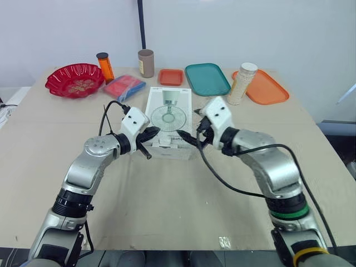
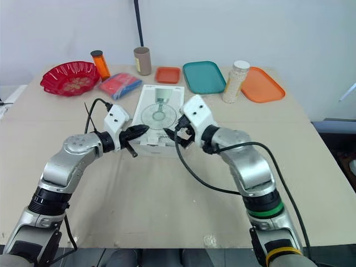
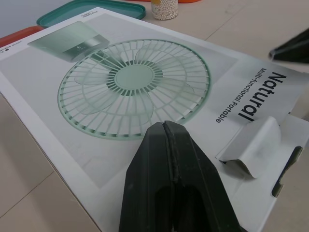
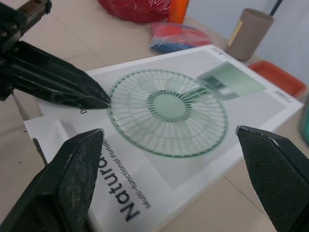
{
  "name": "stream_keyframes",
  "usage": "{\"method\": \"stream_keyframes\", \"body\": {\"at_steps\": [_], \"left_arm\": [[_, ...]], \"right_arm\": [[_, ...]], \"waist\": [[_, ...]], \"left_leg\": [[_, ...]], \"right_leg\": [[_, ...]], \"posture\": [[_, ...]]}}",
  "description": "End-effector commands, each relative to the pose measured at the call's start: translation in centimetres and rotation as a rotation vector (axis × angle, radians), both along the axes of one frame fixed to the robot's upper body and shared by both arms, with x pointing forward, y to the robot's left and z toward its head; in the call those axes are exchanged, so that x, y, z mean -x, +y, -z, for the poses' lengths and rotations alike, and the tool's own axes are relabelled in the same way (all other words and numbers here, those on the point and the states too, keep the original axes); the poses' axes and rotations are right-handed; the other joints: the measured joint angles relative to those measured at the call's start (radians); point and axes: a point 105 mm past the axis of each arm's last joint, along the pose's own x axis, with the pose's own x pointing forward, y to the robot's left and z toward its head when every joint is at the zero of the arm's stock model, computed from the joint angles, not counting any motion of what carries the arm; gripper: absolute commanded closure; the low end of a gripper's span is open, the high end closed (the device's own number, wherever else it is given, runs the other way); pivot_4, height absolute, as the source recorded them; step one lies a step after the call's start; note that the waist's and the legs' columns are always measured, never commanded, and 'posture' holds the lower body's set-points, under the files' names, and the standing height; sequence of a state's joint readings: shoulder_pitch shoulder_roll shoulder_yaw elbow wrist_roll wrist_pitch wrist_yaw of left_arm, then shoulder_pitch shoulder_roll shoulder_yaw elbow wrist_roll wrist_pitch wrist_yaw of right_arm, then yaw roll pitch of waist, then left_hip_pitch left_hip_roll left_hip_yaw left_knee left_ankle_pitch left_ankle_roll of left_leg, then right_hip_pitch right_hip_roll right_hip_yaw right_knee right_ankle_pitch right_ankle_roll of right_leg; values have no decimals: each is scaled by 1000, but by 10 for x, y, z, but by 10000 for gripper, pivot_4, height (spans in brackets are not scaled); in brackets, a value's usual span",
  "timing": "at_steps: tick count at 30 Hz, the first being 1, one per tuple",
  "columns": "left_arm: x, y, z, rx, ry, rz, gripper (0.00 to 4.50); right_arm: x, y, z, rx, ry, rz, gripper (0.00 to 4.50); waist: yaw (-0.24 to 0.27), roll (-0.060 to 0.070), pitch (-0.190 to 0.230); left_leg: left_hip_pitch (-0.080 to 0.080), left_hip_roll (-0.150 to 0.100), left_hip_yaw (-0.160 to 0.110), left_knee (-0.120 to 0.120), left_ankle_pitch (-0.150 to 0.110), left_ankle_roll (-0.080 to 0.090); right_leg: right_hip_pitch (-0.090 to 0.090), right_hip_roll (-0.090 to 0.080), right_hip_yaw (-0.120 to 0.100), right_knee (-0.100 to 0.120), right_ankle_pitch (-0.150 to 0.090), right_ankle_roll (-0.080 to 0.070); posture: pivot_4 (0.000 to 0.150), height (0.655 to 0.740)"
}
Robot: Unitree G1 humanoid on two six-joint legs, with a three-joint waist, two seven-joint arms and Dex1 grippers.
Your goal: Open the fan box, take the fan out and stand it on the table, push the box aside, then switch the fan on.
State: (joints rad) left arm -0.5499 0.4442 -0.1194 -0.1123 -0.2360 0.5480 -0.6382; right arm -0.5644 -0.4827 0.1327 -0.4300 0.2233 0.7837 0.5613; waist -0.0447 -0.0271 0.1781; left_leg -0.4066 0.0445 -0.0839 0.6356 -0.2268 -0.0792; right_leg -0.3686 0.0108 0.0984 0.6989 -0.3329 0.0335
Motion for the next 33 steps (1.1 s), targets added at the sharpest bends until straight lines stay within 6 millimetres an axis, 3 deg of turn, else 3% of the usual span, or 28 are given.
{"method": "stream_keyframes", "body": {"at_steps": [1, 5, 12, 15, 27, 33], "left_arm": [[1, 1, -4, 3, -14, -1, 44634], [0, 0, -5, 3, -16, -1, 44634], [-1, 3, -9, 7, -19, -13, 44634], [0, 4, -10, 7, -19, -17, 44634], [0, 7, -12, 16, -15, -35, 44634], [2, 11, -15, 14, -12, -36, 44634]], "right_arm": [[41, 3, 5, 34, 26, -167, 0], [55, 9, 25, 100, 50, -218, 0], [52, 17, 36, 93, 74, -234, 0], [53, 19, 49, 102, 119, -258, 0], [66, 12, 67, 124, 212, -313, 0], [78, 7, 86, 180, 283, -342, 0]], "waist": [[0, 0, 0], [-5, 0, 0], [-2, 0, 0], [-1, 0, 0], [-1, 0, 0], [-1, 0, 0]], "left_leg": [[0, 0, 0, 0, 0, 0], [2, 0, 1, 0, 0, 0], [1, 0, 1, 0, 0, 0], [0, 0, 0, 0, 0, 0], [1, 0, 0, 0, 0, 0], [1, 0, 0, 0, 0, 0]], "right_leg": [[0, 0, 0, 0, 0, 0], [0, 1, 2, 1, 0, -1], [0, 1, 1, 0, 0, 0], [0, 1, 1, 0, 0, 0], [0, 1, 1, 0, 0, 0], [0, 1, 1, 0, 0, 0]], "posture": [[1500, 7400], [1500, 7400], [1500, 7400], [1500, 7400], [1500, 7400], [1500, 7400]]}}
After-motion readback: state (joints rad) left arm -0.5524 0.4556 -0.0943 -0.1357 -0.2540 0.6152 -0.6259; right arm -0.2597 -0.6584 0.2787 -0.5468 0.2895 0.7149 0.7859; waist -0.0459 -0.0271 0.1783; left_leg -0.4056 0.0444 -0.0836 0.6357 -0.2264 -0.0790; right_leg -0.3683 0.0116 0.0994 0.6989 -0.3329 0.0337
